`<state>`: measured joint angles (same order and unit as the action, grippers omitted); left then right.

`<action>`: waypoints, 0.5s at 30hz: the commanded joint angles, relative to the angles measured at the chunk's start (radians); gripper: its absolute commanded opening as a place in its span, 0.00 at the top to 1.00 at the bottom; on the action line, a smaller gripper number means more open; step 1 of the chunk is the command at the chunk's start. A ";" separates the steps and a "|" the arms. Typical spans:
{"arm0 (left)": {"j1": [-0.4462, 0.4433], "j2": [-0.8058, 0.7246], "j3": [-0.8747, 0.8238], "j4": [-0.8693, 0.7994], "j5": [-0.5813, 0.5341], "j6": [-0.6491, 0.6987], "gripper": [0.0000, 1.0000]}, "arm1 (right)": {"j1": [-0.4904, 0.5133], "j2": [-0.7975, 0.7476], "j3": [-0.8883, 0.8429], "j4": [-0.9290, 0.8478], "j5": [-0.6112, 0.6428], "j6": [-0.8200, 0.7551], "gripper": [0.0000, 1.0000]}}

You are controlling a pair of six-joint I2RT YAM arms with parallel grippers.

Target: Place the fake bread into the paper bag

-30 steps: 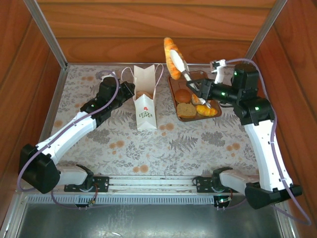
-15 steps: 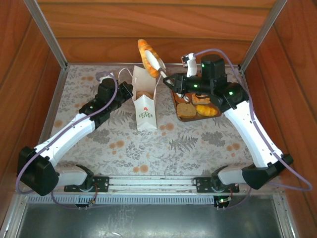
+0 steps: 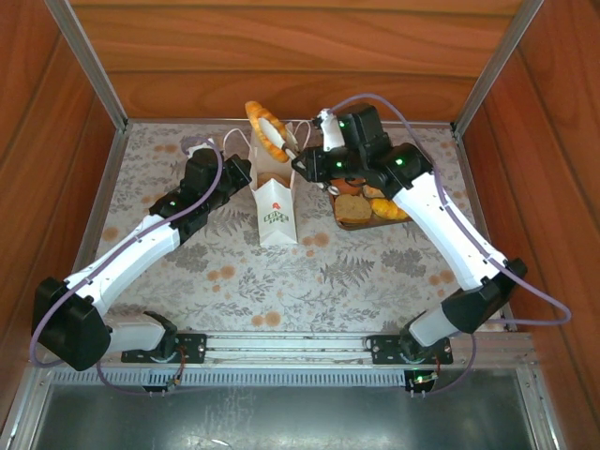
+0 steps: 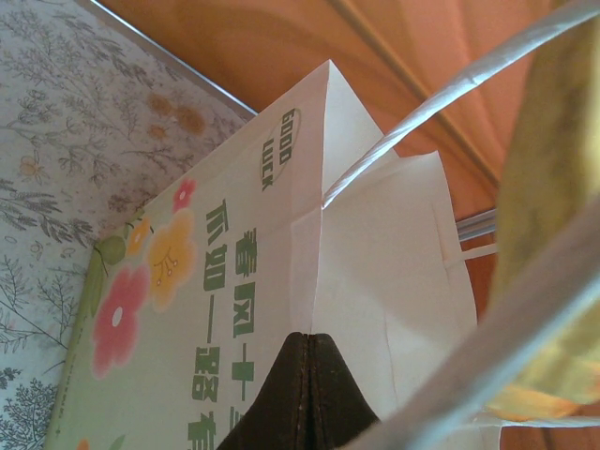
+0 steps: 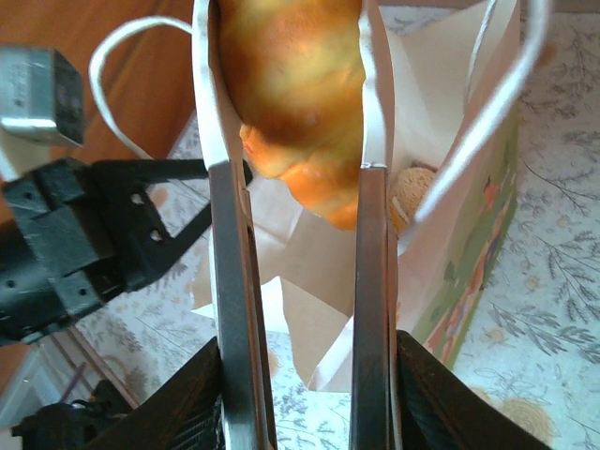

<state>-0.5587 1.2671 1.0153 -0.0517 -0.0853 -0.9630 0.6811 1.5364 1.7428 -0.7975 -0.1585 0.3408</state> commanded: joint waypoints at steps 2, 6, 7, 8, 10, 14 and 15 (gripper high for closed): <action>-0.005 -0.017 -0.007 0.009 -0.022 -0.010 1.00 | 0.024 0.034 0.078 -0.098 0.069 -0.076 0.57; -0.004 -0.018 -0.009 0.004 -0.030 -0.007 1.00 | 0.029 0.059 0.119 -0.183 0.121 -0.105 0.56; -0.005 -0.018 -0.010 0.003 -0.035 -0.008 1.00 | 0.029 0.060 0.122 -0.193 0.128 -0.110 0.57; -0.005 -0.017 -0.010 0.003 -0.036 -0.009 1.00 | 0.029 0.058 0.122 -0.196 0.132 -0.110 0.56; -0.006 -0.017 -0.011 0.002 -0.036 -0.008 1.00 | 0.030 0.052 0.117 -0.201 0.137 -0.114 0.56; -0.005 -0.020 -0.009 -0.004 -0.037 -0.005 1.00 | 0.029 0.052 0.124 -0.229 0.161 -0.130 0.56; -0.004 -0.020 -0.009 -0.004 -0.040 -0.004 1.00 | 0.029 0.055 0.130 -0.241 0.169 -0.136 0.56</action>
<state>-0.5587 1.2671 1.0142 -0.0521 -0.1051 -0.9627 0.7017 1.6054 1.8332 -1.0088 -0.0265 0.2382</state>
